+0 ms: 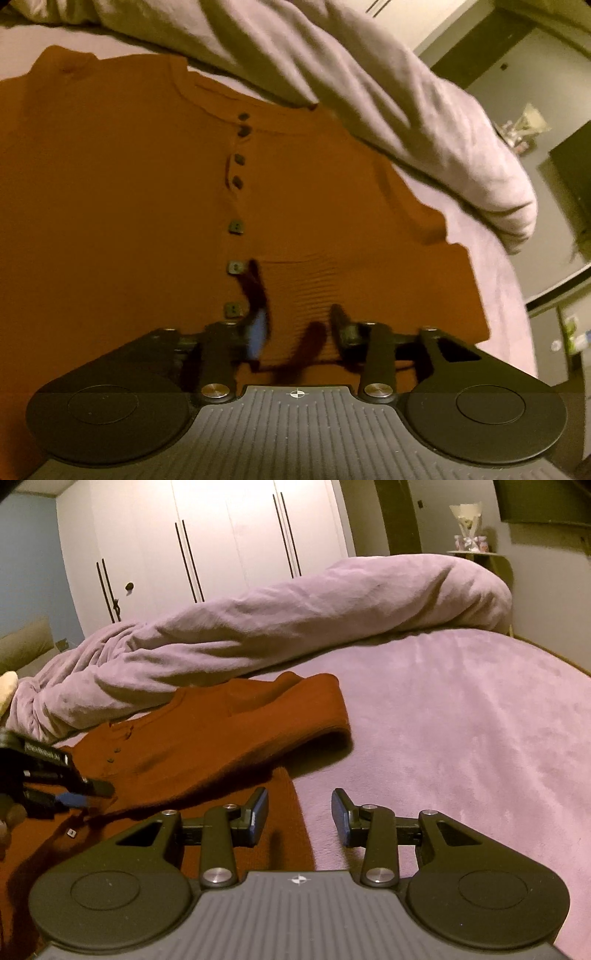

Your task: Fold small clothes

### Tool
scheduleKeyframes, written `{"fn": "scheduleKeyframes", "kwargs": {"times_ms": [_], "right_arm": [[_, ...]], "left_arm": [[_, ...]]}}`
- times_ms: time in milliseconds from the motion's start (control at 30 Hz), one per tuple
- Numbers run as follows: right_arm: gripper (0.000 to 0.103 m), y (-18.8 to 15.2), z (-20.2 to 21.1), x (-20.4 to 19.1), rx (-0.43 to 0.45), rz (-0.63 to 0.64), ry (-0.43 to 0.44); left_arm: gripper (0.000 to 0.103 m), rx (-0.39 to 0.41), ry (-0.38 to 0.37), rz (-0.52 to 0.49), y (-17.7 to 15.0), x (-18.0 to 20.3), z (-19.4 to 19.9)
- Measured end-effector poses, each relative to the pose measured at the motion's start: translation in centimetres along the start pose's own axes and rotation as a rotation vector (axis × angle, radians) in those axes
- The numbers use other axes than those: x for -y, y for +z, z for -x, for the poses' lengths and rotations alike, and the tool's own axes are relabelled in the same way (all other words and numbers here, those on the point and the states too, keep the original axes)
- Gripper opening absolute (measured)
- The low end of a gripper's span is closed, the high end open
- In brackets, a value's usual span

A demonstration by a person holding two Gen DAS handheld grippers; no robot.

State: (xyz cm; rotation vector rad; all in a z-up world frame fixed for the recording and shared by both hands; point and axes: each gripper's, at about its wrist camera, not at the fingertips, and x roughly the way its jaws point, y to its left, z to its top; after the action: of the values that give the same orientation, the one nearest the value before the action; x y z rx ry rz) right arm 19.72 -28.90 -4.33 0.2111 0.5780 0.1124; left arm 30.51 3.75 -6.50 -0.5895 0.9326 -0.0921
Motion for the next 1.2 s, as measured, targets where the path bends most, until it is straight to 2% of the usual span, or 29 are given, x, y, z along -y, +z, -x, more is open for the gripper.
{"fn": "scheduleKeyframes", "kwargs": {"times_ms": [133, 200, 233, 267, 333, 467, 567, 633, 800, 867, 1000, 1067, 1133, 1200], "right_arm": [[0.039, 0.0, 0.0, 0.0, -0.001, 0.002, 0.002], [0.039, 0.0, 0.1, 0.1, -0.001, -0.008, 0.004], [0.039, -0.1, 0.0, 0.2, -0.003, -0.016, 0.009], [0.039, -0.1, -0.1, 0.3, -0.008, -0.028, 0.014], [0.039, -0.1, -0.2, 0.4, -0.013, -0.05, 0.025], [0.038, 0.0, -0.1, 0.4, -0.019, -0.064, 0.044], [0.037, 0.0, -0.2, 0.6, -0.028, -0.082, 0.051], [0.032, 0.0, -0.3, 0.9, -0.037, -0.116, 0.062], [0.032, 0.1, -0.5, 1.5, -0.056, -0.186, 0.062], [0.032, 0.2, -0.4, 1.8, -0.052, -0.214, 0.068], [0.032, 0.1, -0.7, 4.2, -0.072, -0.443, 0.161], [0.032, -0.1, -1.2, 5.1, -0.084, -0.533, 0.178], [0.032, -0.2, -1.4, 5.2, -0.089, -0.542, 0.161], [0.032, -0.3, -1.6, 4.9, -0.09, -0.527, 0.15]], "left_arm": [[0.066, -0.004, 0.004, -0.023, 0.1, 0.6, 0.5], [0.058, -0.017, 0.012, -0.05, 0.1, 0.8, 0.1], [0.046, -0.034, 0.018, -0.052, 0.1, 0.8, -0.3], [0.029, -0.041, 0.019, -0.056, 0.1, 0.9, -0.6], [0.006, -0.052, 0.045, -0.075, 0.1, 0.8, -1.1], [0.005, -0.042, 0.018, -0.065, 0.3, 0.4, -0.5], [0.005, -0.011, 0.006, -0.089, 0.7, 0.8, 0.5], [0.005, 0.012, -0.005, -0.098, 1.1, 1.0, 1.2], [0.005, 0.078, 0.002, -0.139, 2.7, 1.3, 3.3], [0.005, 0.112, 0.019, -0.144, 3.9, 0.7, 4.4], [0.005, 0.19, 0.094, -0.147, 6.2, -1.3, 6.7], [0.005, 0.216, 0.146, -0.152, 6.9, -2.6, 7.4], [0.005, 0.22, 0.197, -0.145, 7.2, -4.1, 7.5], [0.006, 0.187, 0.24, -0.125, 7.0, -5.7, 6.8]]}}
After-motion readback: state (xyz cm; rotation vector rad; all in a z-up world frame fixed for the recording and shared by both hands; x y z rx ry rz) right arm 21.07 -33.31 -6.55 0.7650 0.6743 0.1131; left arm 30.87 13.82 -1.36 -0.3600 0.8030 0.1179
